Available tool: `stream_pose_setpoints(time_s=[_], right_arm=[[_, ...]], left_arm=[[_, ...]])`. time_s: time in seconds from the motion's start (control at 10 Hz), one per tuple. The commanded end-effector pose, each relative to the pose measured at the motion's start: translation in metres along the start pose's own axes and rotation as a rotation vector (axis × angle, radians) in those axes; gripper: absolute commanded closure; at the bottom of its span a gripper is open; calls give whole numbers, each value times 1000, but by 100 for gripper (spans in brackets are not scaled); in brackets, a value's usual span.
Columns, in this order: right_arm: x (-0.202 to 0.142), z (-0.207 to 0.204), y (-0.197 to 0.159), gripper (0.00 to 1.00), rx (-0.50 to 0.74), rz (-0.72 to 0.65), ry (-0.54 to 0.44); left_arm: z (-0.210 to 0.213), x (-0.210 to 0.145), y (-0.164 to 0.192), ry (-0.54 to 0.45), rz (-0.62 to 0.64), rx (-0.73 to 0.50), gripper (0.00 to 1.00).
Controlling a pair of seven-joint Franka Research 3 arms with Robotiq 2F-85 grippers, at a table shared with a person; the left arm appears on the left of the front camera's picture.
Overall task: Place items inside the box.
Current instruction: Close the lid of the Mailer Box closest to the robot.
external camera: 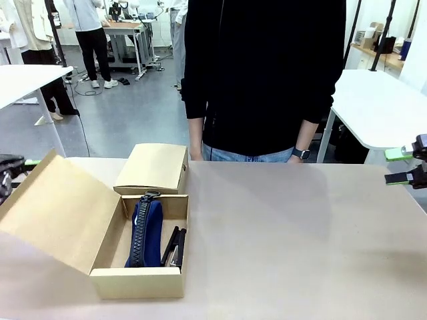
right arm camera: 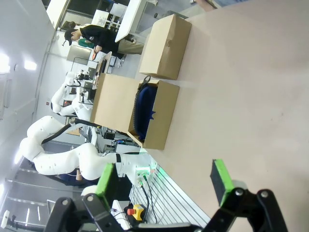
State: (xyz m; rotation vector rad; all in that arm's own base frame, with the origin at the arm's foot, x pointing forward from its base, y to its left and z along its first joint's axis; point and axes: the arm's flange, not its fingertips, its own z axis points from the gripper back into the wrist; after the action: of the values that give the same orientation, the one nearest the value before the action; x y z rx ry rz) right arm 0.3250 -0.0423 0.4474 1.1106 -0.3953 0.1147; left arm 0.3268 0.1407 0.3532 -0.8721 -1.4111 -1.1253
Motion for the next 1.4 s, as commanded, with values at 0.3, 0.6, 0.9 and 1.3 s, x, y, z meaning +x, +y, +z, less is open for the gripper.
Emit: stream_pose_setpoints(time_s=[0.3, 0.6, 0.9, 1.3], right_arm=[[2, 2, 4, 0, 10, -13, -7], [2, 2, 4, 0, 10, -13, -7], [2, 2, 4, 0, 10, -13, -7], [2, 2, 4, 0, 10, -13, -7]], left_arm=[[-147, 27, -115, -73, 32, -40, 0], [-191, 0, -153, -3, 67, -227, 0], [-218, -33, -195, 77, 86, -319, 0], [-220, -54, -195, 168, 51, -308, 0]])
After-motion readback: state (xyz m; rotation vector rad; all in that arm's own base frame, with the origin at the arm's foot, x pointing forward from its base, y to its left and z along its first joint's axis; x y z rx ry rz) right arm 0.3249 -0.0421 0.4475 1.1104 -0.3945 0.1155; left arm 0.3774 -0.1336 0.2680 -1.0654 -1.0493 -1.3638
